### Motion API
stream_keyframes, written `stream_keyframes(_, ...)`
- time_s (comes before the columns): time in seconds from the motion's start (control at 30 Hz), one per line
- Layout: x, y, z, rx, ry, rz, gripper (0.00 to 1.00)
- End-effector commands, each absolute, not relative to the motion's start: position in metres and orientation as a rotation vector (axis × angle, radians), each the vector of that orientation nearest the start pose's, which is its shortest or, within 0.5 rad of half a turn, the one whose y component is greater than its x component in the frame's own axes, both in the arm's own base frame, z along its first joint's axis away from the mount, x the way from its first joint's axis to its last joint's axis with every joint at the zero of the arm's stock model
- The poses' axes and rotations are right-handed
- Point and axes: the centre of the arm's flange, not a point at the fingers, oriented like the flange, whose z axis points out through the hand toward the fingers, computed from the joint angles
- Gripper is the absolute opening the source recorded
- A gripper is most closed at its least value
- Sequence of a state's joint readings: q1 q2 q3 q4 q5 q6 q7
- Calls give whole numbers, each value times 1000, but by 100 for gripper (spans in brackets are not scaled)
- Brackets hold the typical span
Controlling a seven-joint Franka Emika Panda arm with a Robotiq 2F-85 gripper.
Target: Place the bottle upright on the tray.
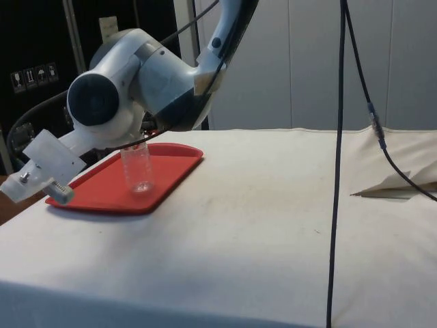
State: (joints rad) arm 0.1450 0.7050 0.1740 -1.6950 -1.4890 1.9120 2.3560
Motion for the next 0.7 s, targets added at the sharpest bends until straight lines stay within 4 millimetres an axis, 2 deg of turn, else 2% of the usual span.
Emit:
stream_keyframes(0.0,654,132,204,1899,-1216,1252,100)
stream_keyframes(0.3,653,145,212,1905,-1235,1252,100)
stream_keyframes(0.67,645,159,210,1940,-1276,1207,100)
